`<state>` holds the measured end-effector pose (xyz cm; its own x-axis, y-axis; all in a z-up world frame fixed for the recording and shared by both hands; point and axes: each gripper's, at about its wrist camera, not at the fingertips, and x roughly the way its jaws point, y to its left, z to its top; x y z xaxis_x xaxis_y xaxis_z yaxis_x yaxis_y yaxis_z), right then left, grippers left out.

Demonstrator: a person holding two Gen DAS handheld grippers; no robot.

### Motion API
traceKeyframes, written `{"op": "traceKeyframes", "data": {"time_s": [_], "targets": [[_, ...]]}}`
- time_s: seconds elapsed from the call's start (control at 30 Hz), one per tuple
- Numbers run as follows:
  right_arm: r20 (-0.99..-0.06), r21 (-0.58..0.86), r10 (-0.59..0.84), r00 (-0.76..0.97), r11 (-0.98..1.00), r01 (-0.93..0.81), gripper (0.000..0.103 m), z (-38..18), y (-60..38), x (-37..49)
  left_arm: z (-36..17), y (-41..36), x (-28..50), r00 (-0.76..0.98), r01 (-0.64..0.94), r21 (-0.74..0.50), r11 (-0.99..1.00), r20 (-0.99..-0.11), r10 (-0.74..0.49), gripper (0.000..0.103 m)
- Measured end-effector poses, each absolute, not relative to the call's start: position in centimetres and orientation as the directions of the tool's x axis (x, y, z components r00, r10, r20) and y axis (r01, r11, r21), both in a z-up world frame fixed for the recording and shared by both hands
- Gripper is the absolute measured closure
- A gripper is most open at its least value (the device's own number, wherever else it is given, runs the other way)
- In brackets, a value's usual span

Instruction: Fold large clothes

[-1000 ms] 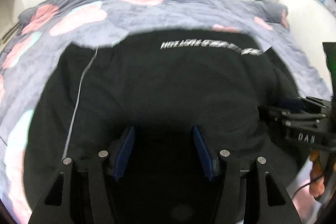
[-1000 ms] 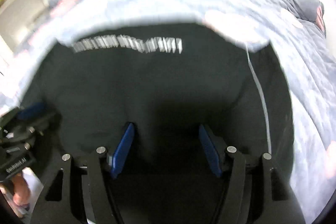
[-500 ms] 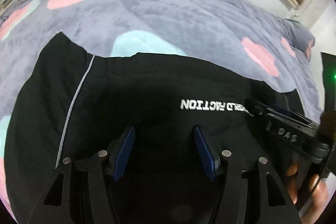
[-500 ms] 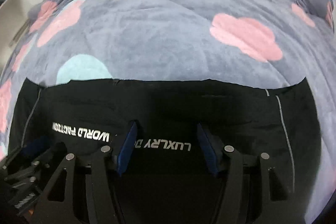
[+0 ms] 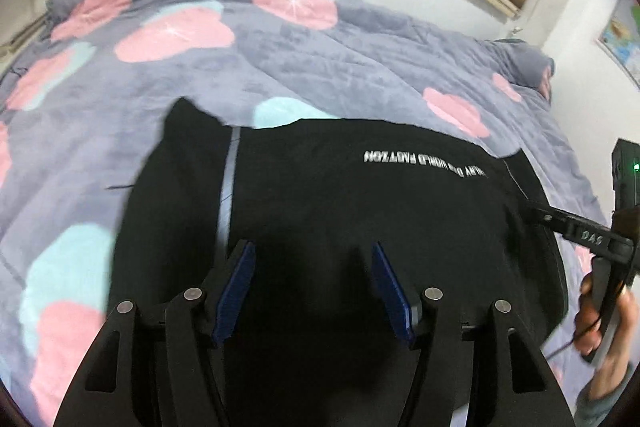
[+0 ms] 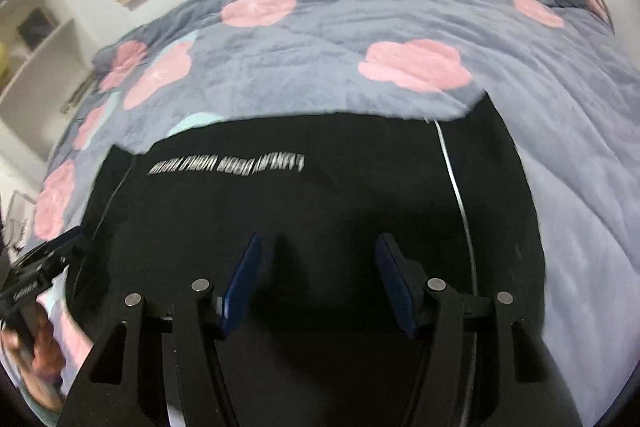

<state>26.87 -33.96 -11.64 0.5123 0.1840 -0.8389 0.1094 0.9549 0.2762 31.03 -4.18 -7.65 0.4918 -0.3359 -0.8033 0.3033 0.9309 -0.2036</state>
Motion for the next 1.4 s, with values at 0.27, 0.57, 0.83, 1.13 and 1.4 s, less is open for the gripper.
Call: {"op": "traceKeyframes", "data": {"time_s": [0.27, 0.57, 0.83, 1.13, 1.4], "targets": [[-0.911, 0.148, 0.102, 0.400, 0.985, 0.086, 0.040, -13.8, -31.7, 24.7, -13.1, -3.0, 30.4, 0.395, 0.230, -0.099, 0.968, -0.900, -0.186, 0.039], [-0.838, 0.151, 0.091, 0.538, 0.986, 0.068, 0.022, -7.6, -36.1, 18.4, -6.6, 2.4, 27.9, 0.491, 0.261, -0.175, 0.949, -0.823, -0.287, 0.039], [-0.859, 0.171, 0.080, 0.506, 0.976, 0.135, 0.017, -9.9, -41.6, 17.1, -5.2, 9.3, 28.2, 0.543, 0.170, -0.252, 0.953, -0.783, -0.304, 0.022], [-0.825, 0.415, 0.256, 0.505, 0.880, 0.231, 0.016, -16.4, -46.2, 19.0, -12.3, 8.8, 33.5, 0.387, 0.150, -0.332, 0.931, -0.847, -0.364, 0.022], [-0.731, 0.622, 0.449, 0.513, 0.748, 0.232, 0.009, -20.2, -48.7, 19.9, -17.6, 7.8, 35.8, 0.252, 0.148, -0.557, 0.817, -0.778, -0.576, 0.022]]}}
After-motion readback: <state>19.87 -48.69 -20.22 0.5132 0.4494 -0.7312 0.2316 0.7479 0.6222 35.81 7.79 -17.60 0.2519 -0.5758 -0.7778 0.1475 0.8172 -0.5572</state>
